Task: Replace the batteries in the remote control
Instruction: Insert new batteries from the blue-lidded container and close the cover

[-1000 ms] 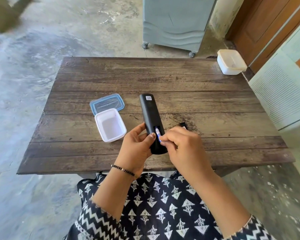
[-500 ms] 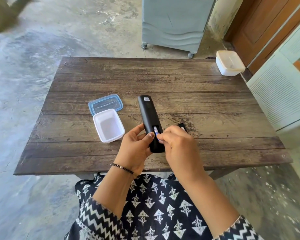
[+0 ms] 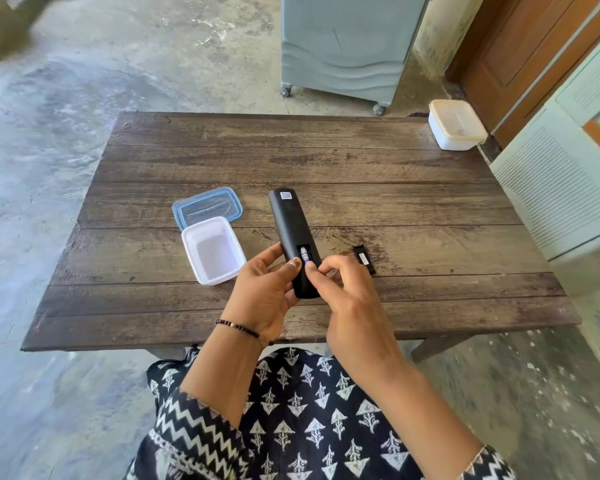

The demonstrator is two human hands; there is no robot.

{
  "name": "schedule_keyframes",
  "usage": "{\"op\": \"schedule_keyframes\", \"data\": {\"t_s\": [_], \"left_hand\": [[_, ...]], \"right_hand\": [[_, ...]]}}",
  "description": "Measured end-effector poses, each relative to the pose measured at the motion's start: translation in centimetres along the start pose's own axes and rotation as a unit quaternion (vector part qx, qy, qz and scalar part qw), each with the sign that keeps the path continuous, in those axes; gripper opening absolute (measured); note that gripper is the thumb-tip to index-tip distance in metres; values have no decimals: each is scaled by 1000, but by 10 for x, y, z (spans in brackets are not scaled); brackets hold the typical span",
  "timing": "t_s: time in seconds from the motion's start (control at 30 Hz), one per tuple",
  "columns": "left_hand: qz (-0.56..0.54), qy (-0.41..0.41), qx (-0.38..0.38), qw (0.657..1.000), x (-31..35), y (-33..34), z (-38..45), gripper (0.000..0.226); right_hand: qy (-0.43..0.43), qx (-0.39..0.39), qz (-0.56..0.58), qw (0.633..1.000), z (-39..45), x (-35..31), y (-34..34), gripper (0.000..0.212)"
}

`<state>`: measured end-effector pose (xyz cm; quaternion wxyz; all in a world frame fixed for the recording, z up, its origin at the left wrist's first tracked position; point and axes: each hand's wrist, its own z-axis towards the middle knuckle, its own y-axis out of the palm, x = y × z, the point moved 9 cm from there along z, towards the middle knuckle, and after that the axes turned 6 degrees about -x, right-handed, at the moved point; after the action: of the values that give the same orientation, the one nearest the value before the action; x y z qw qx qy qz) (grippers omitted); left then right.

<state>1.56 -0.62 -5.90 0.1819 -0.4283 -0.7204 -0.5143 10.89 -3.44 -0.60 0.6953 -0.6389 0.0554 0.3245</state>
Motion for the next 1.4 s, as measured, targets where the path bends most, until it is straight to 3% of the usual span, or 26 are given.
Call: {"op": "schedule_keyframes", "data": {"t_s": [0.07,0.13,0.2,0.3,0.47,0.57,0.77,0.83,0.93,1.1,1.27,1.4], "left_hand": [[-1,-1,-1,1000,1,-3,0,25],[5,-5,-8,1000,1,-2,-1,25],[13,-8,-15,1000,1,0,-2,24],[8,-9,-12,1000,0,-1,-2,26],[0,-12,-12,1000,-2,-2,-3,27],[-4,-12,-13,1000,-3,-3,-2,27],[2,-14,-16,1000,-5,-3,1,28],[0,-16,-19,1000,-6,-4,2,28],[-1,-18,-18,1000,-7,-6,1,27],[5,-10,-11,1000,-6,-9,-1,27],[-8,4,3,1000,-8,-13,-1,28],[-8,12,-11,1000,-6,-9,-1,29]], "right_hand": [[23,-25,107,994,1,11,2,52],[91,-35,260,961,3,27,-1,49],[166,16,352,921,4,52,-12,41],[234,77,222,943,9,88,-28,25],[272,12,4,962,29,119,-11,33],[276,-10,-38,960,35,120,-4,37],[262,-25,-42,964,39,111,-4,18],[255,-18,-16,967,39,108,-8,9],[282,0,76,957,33,110,-13,13],[332,12,412,849,9,96,-4,15],[304,72,440,842,3,68,-12,20],[289,29,428,856,7,52,-10,35]]}}
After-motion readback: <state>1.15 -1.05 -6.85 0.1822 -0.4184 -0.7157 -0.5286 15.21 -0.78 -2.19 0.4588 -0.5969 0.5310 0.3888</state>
